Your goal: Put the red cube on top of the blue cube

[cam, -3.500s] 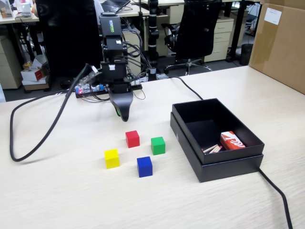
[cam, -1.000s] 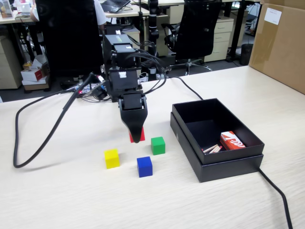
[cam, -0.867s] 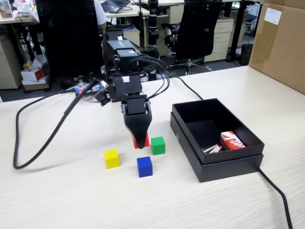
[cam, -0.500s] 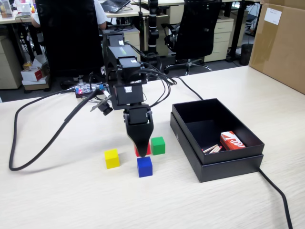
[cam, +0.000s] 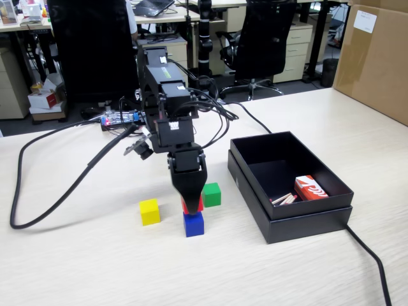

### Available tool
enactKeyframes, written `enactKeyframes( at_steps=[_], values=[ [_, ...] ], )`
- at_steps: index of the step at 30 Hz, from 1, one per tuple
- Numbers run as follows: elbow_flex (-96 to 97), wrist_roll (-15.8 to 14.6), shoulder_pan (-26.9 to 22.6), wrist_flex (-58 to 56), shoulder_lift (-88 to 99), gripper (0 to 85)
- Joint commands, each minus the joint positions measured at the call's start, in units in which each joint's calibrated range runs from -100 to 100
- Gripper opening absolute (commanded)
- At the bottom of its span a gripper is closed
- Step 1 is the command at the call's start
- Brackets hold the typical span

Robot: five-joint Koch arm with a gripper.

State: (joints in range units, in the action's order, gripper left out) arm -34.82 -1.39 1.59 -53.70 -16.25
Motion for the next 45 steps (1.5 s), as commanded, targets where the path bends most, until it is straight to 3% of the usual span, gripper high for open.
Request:
enactKeyframes(
  at_steps=[1,4,9,12,13,15,24,35,45],
  values=[
    [-4.3,0.0,0.0,-0.2,1.6,17.2],
    [-3.3,0.0,0.0,-0.2,1.7,28.1],
    [-3.2,0.0,0.0,-0.2,1.8,28.3],
    [-2.3,0.0,0.0,-0.2,1.8,40.0],
    [-1.7,0.1,0.0,-0.2,2.2,47.7],
    [-1.3,0.2,0.0,-0.1,3.7,50.9],
    [5.9,0.2,-0.2,0.2,17.3,50.8],
    [33.7,0.2,0.1,1.0,54.9,51.1],
    [77.6,1.5,0.9,20.1,90.8,50.3]
  ],
)
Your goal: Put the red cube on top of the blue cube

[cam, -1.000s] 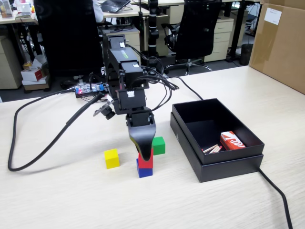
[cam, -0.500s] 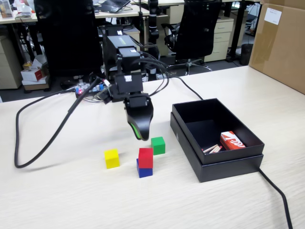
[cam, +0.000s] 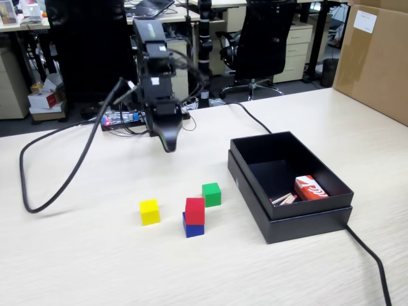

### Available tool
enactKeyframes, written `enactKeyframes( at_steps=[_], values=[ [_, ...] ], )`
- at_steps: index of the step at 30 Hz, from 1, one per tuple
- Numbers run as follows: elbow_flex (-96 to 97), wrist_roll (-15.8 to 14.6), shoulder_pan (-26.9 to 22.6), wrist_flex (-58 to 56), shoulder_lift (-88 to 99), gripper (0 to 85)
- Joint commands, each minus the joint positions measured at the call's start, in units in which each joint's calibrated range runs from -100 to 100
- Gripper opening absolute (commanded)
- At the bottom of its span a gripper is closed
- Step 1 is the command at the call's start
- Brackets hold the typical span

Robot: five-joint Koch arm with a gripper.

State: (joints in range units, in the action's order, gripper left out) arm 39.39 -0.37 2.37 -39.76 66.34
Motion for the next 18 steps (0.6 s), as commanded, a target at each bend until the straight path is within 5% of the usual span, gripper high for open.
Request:
enactKeyframes(
  at_steps=[1,18],
  values=[
    [5.9,0.5,0.2,7.5,10.0,50.4],
    [36.0,2.2,-1.0,18.5,32.6,50.7]
  ],
)
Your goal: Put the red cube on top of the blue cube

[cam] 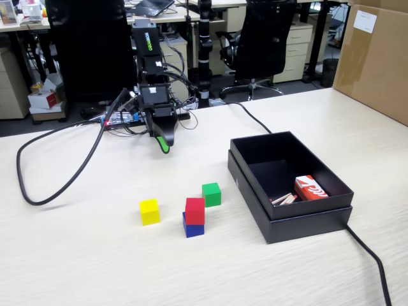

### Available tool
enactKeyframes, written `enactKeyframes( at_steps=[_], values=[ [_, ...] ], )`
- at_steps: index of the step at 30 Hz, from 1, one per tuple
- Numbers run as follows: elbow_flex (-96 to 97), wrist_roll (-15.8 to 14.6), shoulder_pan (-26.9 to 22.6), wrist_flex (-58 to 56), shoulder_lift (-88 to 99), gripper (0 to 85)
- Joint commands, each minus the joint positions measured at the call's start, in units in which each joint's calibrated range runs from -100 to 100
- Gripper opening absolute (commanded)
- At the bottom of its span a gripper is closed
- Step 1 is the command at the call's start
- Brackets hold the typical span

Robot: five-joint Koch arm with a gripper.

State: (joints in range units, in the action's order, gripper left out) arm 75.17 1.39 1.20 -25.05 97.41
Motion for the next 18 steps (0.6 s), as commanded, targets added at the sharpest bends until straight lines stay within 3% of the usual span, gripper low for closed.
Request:
enactKeyframes(
  at_steps=[1,5,18],
  values=[
    [1.8,0.6,0.1,5.7,1.6,50.7],
    [9.2,1.5,0.1,13.6,1.6,50.1],
    [18.6,1.5,-0.4,17.9,1.6,50.0]
  ],
)
